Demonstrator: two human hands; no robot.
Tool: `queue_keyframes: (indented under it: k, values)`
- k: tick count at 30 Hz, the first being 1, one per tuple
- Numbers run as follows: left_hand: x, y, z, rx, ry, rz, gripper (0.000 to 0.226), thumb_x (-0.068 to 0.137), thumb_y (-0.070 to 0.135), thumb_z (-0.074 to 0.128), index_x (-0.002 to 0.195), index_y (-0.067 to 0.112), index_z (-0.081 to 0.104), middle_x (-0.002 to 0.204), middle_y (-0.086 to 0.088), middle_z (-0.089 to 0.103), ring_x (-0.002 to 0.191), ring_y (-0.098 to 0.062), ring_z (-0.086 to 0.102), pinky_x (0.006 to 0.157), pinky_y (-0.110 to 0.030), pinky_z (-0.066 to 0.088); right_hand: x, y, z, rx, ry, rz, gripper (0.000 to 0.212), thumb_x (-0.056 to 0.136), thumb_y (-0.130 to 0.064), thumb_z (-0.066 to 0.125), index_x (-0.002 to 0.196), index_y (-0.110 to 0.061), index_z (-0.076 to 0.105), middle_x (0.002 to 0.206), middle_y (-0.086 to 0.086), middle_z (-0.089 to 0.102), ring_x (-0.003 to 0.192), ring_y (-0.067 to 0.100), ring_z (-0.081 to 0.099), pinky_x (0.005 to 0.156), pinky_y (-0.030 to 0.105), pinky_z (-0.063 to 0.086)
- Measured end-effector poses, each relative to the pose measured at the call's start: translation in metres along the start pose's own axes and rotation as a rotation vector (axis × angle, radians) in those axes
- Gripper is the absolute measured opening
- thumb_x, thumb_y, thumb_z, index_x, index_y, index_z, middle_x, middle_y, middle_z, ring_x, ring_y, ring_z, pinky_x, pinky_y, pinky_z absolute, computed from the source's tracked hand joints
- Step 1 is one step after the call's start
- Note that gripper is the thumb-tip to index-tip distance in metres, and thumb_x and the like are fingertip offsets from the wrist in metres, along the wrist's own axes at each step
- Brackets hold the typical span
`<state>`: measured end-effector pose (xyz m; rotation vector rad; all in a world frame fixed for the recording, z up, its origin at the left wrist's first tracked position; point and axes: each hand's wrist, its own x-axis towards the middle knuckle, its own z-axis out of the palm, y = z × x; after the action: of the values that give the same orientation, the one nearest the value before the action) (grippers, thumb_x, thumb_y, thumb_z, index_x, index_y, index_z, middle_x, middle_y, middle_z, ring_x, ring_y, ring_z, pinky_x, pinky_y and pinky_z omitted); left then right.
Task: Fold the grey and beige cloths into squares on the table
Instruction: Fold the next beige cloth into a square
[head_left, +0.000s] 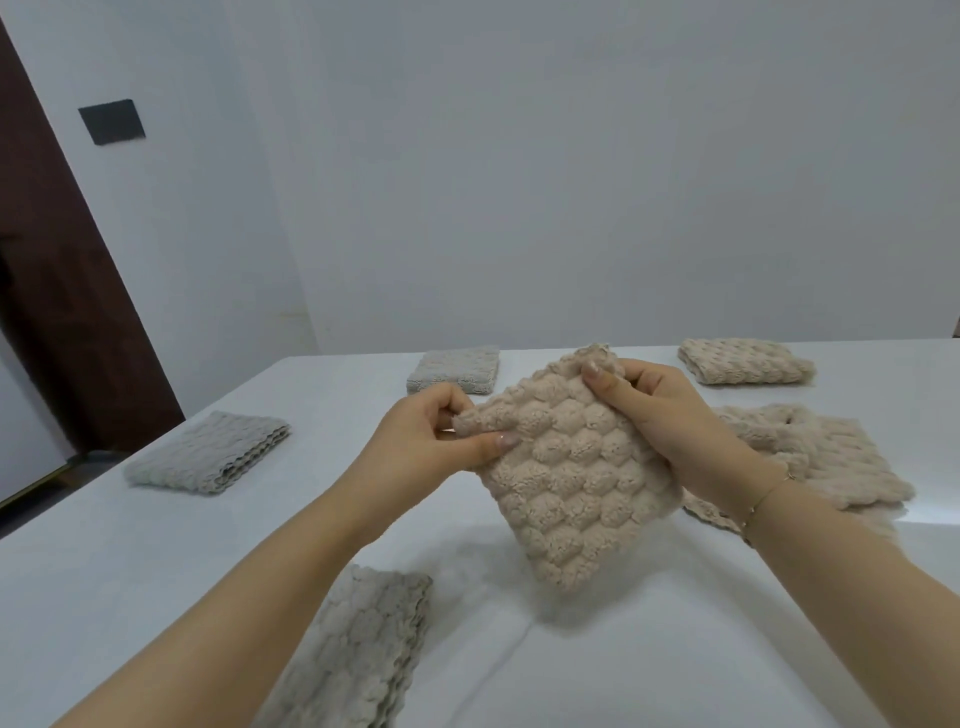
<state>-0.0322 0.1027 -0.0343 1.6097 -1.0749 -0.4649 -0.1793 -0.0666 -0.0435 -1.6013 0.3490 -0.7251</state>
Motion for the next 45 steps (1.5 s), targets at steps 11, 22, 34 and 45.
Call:
queue_keyframes:
  k: [11, 22, 34, 45]
  values:
    - [-0.028, 0.018, 0.063, -0.154, 0.091, -0.188, 0.025, 0.098, 0.02, 0.039, 0.12, 0.031, 0.035, 0.081, 0.003, 0.061, 0.056, -0.007, 0.057, 0.049, -0.022, 0.051, -0.055, -0.004, -0.014, -0.346, 0.164, 0.087, 0.047, 0.091, -0.047, 0.053, 0.084, -0.001, 0.061, 0.066, 0.008, 0.066, 0.061, 0.019, 0.061, 0.059, 0.025, 0.048]
    - [-0.054, 0.006, 0.169, -0.177, -0.158, -0.344, 0.038, 0.097, 0.025, 0.043, 0.133, 0.028, 0.028, 0.105, -0.003, 0.058, 0.082, -0.016, 0.059, 0.072, -0.031, 0.055, -0.146, 0.003, -0.101, -0.455, 0.248, 0.379, 0.033, 0.09, -0.041, 0.059, 0.093, -0.009, 0.064, 0.087, 0.005, 0.071, 0.069, 0.013, 0.067, 0.06, 0.02, 0.051]
    - [-0.113, -0.017, 0.191, 0.218, -0.188, 0.199, 0.049, 0.091, 0.047, 0.052, 0.136, 0.035, 0.037, 0.141, 0.021, 0.025, 0.118, 0.006, 0.044, 0.103, -0.019, 0.037, -0.211, 0.017, -0.144, -0.87, 0.288, 0.019, 0.029, 0.086, -0.044, 0.058, 0.113, -0.034, 0.054, 0.112, -0.02, 0.055, 0.088, 0.005, 0.06, 0.066, 0.021, 0.049]
    - [-0.134, -0.019, 0.189, 0.462, -0.18, 0.575, 0.031, 0.087, 0.049, 0.05, 0.107, 0.031, 0.068, 0.128, 0.019, 0.052, 0.115, 0.002, 0.046, 0.093, -0.012, 0.041, -0.27, 0.024, -0.149, -1.196, -0.019, -0.317, 0.033, 0.088, -0.043, 0.056, 0.117, -0.031, 0.064, 0.123, -0.017, 0.056, 0.113, -0.002, 0.053, 0.089, 0.018, 0.045]
